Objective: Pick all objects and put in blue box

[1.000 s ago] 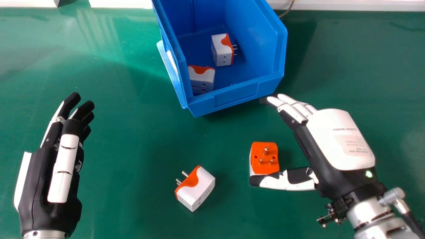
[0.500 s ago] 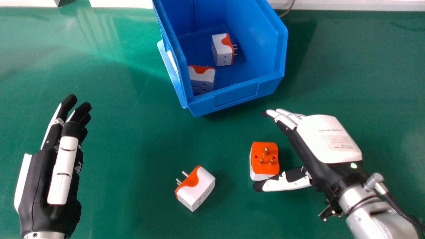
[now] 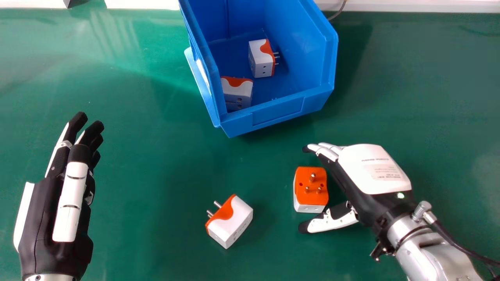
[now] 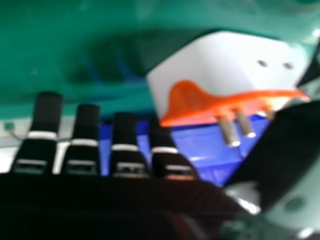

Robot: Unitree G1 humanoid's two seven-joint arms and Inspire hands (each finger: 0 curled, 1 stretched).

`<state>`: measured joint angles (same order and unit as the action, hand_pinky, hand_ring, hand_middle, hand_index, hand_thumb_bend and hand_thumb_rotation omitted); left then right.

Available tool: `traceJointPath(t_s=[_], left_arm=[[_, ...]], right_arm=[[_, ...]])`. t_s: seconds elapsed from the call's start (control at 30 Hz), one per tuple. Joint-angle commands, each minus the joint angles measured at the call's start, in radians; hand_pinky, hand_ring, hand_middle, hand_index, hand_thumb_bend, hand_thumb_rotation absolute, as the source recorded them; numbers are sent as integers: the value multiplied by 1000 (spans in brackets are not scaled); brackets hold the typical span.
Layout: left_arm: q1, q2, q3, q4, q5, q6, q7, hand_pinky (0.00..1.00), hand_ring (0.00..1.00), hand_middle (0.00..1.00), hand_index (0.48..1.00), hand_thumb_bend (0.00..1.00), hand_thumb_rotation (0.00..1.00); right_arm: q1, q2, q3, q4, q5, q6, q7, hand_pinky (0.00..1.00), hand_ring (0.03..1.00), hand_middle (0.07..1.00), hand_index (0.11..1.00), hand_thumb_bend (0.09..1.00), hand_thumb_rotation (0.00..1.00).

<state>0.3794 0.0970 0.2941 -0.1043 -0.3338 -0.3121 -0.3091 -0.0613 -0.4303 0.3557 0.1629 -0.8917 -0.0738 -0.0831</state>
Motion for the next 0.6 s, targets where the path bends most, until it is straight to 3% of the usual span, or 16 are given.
traceJointPath(t_s=[0.0,0.3,0.47,0.57], left_arm=[[2,7,4,-25,-2,-15,-1,993,947,914,930,611,777],[3,9,6,-17,-7,-22,-7,999,954,919,936,606,785],[7,9,6,-23,-6,-18,-5,998,953,918,936,605,788],[7,11,10,-13,-6,-26,-9,998,952,918,935,606,791]], right_arm=[[-17,-3,15,18,-12,16,4,704,823,859,841,804,415],[-56,8,43,58,-21,56,10,714,824,855,838,794,403],[-74,8,54,82,-9,56,20,716,823,852,833,798,391],[-77,7,59,88,-6,58,27,721,824,852,832,798,386]])
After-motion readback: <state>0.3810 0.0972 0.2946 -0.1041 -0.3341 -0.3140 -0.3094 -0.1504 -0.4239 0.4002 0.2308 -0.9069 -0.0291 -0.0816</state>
